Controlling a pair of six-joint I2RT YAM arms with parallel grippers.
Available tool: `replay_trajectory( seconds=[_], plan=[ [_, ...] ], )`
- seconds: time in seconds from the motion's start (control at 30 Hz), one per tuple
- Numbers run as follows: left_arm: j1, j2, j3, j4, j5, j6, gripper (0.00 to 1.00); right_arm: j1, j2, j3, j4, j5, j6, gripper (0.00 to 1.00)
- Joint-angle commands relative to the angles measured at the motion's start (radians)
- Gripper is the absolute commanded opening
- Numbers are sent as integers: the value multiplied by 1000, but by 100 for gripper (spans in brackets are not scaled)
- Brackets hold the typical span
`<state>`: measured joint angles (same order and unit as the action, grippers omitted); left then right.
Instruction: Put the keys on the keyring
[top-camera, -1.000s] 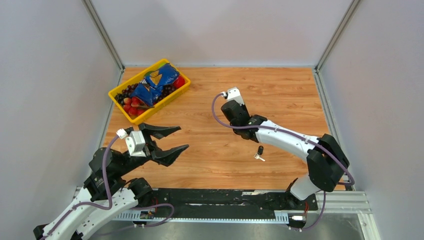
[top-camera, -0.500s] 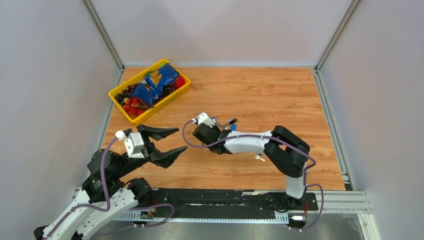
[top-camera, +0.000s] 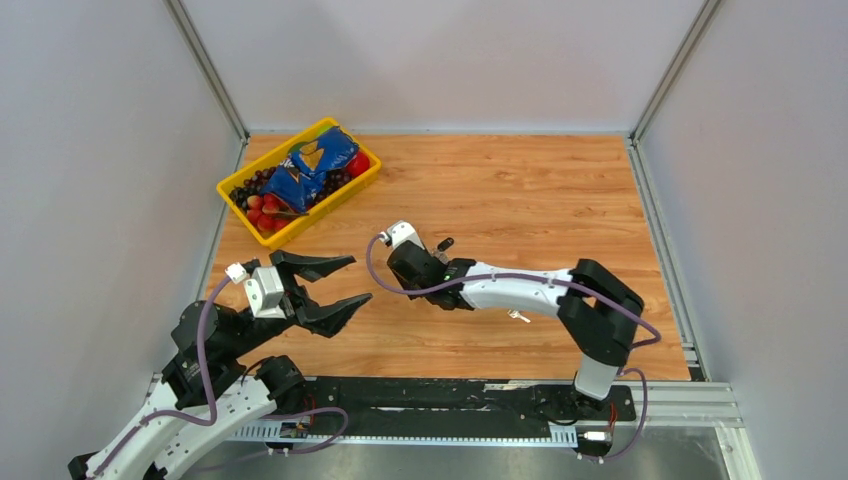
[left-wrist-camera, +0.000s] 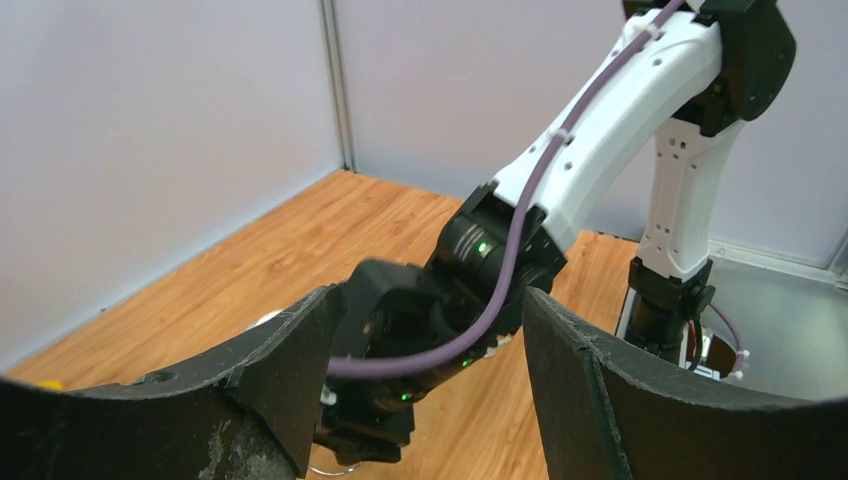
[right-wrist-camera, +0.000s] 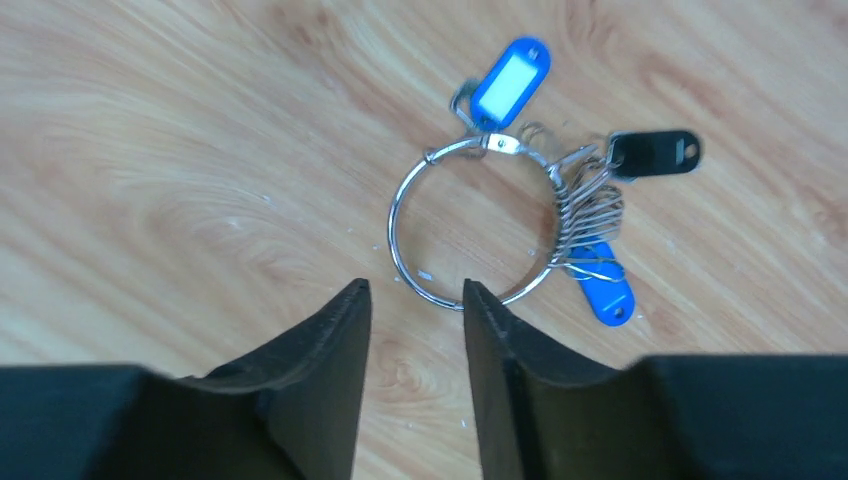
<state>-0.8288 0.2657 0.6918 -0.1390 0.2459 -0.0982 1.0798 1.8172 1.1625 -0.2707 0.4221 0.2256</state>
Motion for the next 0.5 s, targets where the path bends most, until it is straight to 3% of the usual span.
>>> replay_trajectory(
  seconds=[0.0,0.17,0.47],
  plan=[
    [1,-4,6,6,-14,14,76,9,-193,-12,66,-7,8,47],
    [1,19,7,12,-31,-16,77,-30,-353,-66,74,31,-4,63],
    [2,100,-22,58,-117,-134,75,-207,-520,-177,51,-135,26,63]
  ],
)
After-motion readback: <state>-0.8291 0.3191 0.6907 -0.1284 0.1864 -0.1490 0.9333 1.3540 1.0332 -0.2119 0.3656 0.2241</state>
